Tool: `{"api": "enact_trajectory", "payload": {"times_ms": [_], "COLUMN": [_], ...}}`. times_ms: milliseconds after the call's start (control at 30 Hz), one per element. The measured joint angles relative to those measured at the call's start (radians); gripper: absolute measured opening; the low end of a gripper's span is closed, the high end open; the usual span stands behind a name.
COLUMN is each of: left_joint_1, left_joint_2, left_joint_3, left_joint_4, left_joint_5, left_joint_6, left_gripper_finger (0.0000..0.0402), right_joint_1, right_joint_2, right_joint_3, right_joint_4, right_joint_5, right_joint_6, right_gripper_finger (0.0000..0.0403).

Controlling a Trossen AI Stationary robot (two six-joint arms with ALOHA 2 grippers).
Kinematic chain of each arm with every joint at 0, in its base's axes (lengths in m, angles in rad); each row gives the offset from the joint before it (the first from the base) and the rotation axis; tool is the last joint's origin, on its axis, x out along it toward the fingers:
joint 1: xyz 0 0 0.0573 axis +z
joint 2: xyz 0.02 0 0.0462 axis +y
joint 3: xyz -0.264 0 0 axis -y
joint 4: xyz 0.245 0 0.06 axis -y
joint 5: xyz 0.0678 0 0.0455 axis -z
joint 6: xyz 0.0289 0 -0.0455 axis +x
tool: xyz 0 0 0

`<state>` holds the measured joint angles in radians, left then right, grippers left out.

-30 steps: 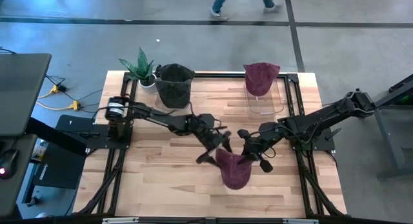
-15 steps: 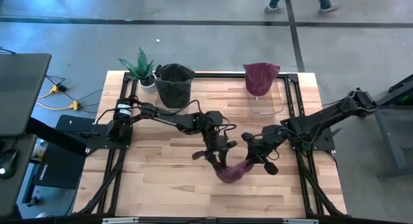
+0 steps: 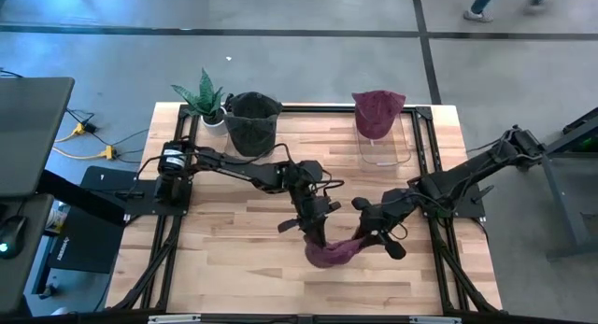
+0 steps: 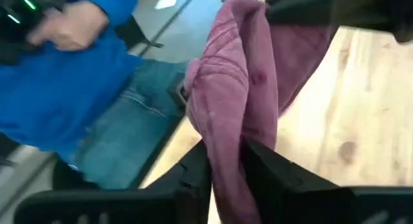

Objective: Pick & Place hat
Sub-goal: Put the red cap into the right transparent bin

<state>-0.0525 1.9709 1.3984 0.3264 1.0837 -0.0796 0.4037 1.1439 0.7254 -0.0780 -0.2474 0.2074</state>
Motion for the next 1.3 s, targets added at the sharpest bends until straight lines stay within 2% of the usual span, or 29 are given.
{"api": "enact_trajectory", "payload": {"times_ms": [133, 267, 367, 567, 700, 833, 1000, 1167, 1300], "left_joint_1": [0.008, 0.018, 0.030, 0.040, 0.014, -0.004, -0.014, -0.012, -0.015], "left_joint_2": [-0.024, -0.025, -0.025, -0.025, -0.009, -0.008, -0.008, -0.008, -0.008], "left_joint_3": [-0.001, 0.000, 0.000, 0.000, 0.001, 0.001, 0.002, 0.029, 0.079], "left_joint_4": [0.013, 0.021, 0.019, 0.011, -0.039, -0.103, -0.119, -0.129, -0.221], "left_joint_5": [-0.066, -0.069, -0.083, -0.175, -0.255, -0.235, -0.156, -0.158, -0.220], "left_joint_6": [0.028, 0.041, 0.055, 0.081, 0.090, 0.135, 0.148, 0.121, 0.154], "left_gripper_finger": [0.0016, 0.0047, 0.0096, 0.0219, 0.0269, 0.0268, 0.0232, 0.0199, 0.0167], "right_joint_1": [0.027, 0.036, 0.028, -0.003, -0.024, -0.036, -0.036, -0.016, 0.008], "right_joint_2": [0.001, 0.001, 0.001, 0.001, 0.000, 0.000, -0.001, -0.022, -0.062], "right_joint_3": [0.000, 0.000, 0.000, 0.000, 0.000, 0.000, 0.000, 0.002, 0.020], "right_joint_4": [-0.014, -0.007, -0.009, -0.009, -0.009, -0.014, -0.060, -0.089, -0.137], "right_joint_5": [0.093, 0.161, 0.168, 0.195, 0.219, 0.209, 0.197, 0.190, 0.244], "right_joint_6": [-0.097, -0.095, -0.108, -0.102, -0.090, -0.066, -0.009, 0.040, 0.061], "right_gripper_finger": [0.0014, 0.0019, 0.0006, 0.0008, 0.0008, 0.0009, 0.0007, 0.0005, 0.0006]}}
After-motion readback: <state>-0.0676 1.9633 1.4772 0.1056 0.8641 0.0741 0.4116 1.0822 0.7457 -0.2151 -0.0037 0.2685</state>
